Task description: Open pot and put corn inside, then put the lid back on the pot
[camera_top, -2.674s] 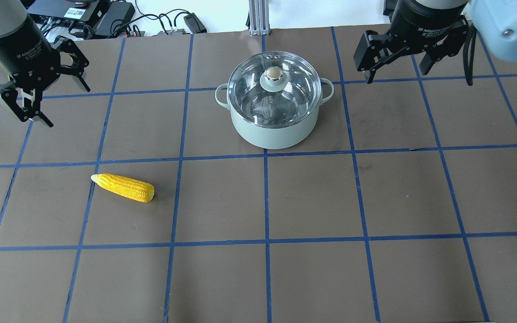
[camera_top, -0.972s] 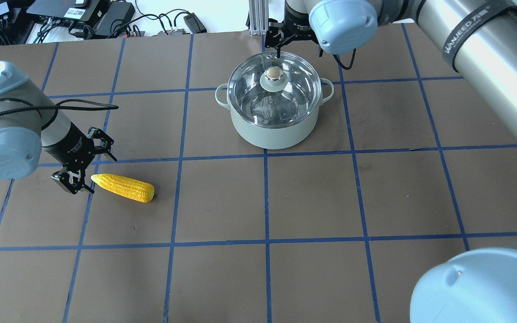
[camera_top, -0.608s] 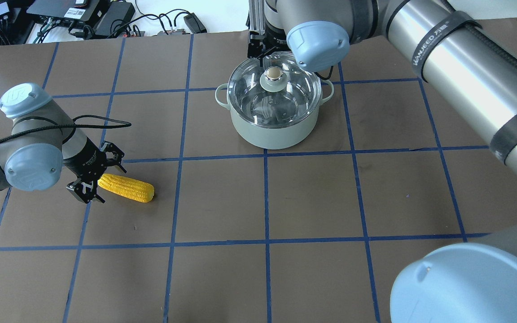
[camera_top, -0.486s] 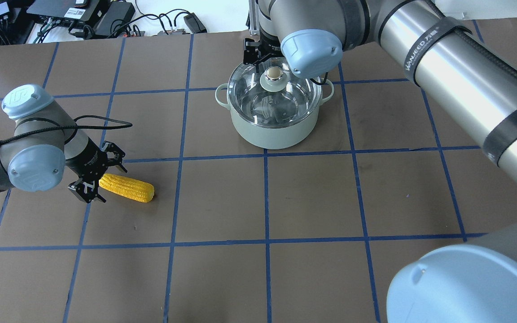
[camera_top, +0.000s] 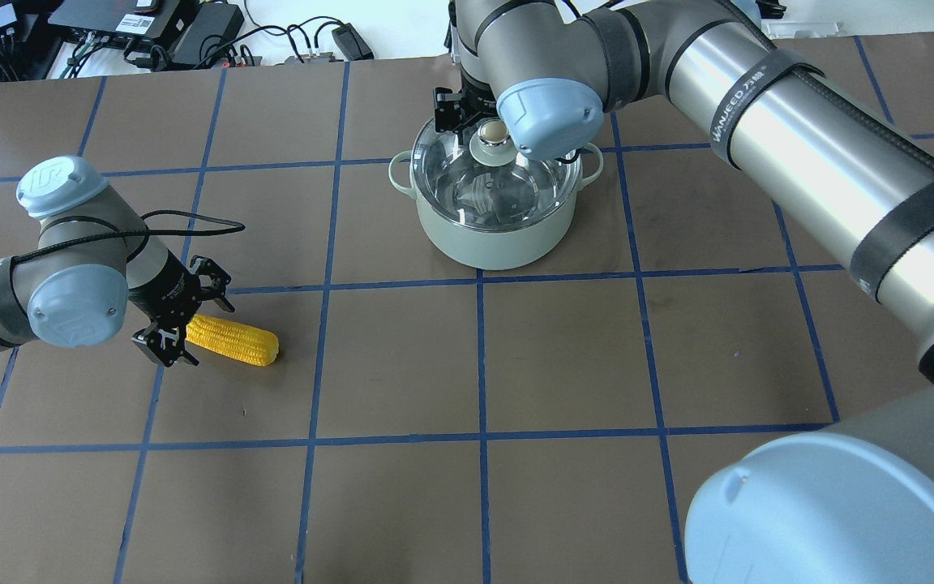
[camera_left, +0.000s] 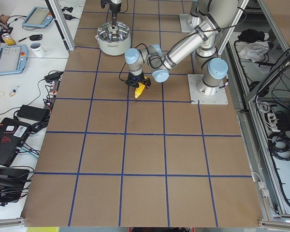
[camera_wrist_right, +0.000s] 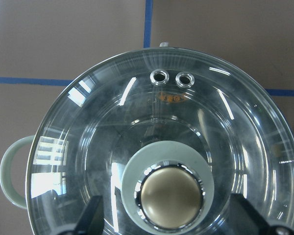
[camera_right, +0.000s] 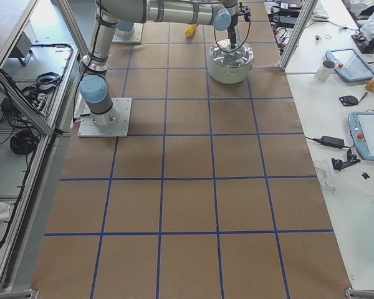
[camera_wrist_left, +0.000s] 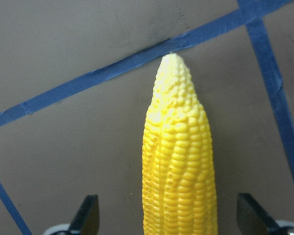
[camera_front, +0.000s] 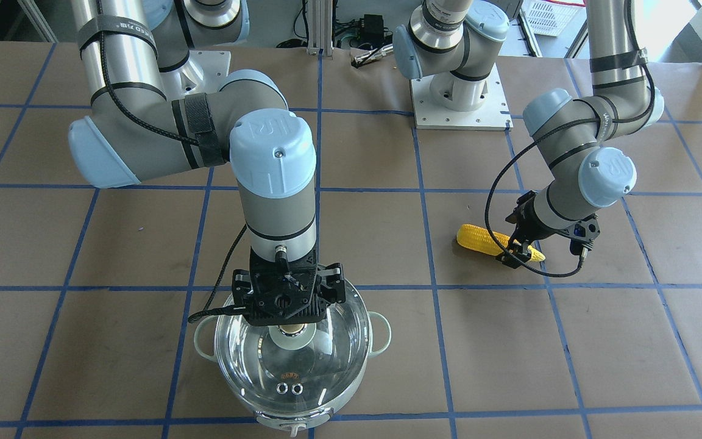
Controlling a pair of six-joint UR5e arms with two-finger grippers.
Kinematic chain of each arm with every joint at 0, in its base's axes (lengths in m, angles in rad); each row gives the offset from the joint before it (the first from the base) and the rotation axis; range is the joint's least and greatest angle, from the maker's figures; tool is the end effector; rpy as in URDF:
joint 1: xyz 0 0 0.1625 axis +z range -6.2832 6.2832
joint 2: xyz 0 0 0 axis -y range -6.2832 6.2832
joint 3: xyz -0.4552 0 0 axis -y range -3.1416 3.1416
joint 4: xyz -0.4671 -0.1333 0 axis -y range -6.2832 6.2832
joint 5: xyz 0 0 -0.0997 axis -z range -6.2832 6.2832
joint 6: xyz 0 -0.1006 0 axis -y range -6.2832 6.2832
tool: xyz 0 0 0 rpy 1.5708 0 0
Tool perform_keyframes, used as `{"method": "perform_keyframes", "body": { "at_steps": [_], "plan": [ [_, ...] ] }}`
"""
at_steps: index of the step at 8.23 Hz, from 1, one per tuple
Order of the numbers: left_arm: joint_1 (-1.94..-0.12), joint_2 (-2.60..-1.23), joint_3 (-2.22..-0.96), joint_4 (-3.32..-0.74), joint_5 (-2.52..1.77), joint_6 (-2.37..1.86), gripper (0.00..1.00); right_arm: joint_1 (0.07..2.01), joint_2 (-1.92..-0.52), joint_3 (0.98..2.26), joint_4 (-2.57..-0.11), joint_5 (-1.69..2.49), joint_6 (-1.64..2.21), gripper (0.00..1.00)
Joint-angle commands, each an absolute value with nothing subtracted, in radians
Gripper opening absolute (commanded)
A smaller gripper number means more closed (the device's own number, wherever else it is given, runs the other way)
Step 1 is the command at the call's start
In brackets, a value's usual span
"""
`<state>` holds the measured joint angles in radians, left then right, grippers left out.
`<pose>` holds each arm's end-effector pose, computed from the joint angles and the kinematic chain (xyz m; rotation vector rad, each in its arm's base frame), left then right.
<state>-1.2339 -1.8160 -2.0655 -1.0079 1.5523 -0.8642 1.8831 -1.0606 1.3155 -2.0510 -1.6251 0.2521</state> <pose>0.0496 -0.5505 0.1726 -1.7546 2.5572 0.2732 0.3656 -0.7162 0.3663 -0.0840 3.1088 -0.3614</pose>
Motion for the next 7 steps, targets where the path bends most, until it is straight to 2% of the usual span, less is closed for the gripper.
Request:
{"method": "perform_keyframes", "body": {
  "at_steps": [1, 2, 3, 4, 6, 7],
  "plan": [
    [-1.246, -1.819, -2.066, -1.012, 1.552, -0.87, 1.0, 1.879, -1.052, 1.321, -2.063, -1.64, 0.25, 0.83],
    [-1.246, -1.824, -2.066, -1.012, 1.552, -0.87, 0.96, 1.879, -1.04, 1.325, -2.088, -1.641, 0.255, 0.83],
    [-1.249, -1.824, -2.066, -1.015, 1.554, -0.87, 0.73, 1.878, -1.04, 1.324, -2.091, -1.641, 0.253, 0.81],
    [-1.247, -1.824, -2.066, -1.015, 1.552, -0.871, 0.66, 1.878, -1.039, 1.325, -2.092, -1.641, 0.255, 0.81],
    [-1.247, -1.825, -2.063, -1.015, 1.552, -0.89, 0.43, 1.878, -1.04, 1.325, -2.092, -1.641, 0.255, 0.66],
    [-1.247, -1.822, -2.06, -1.015, 1.552, -0.9, 0.28, 1.878, -1.04, 1.325, -2.092, -1.641, 0.255, 0.61]
  ]
}}
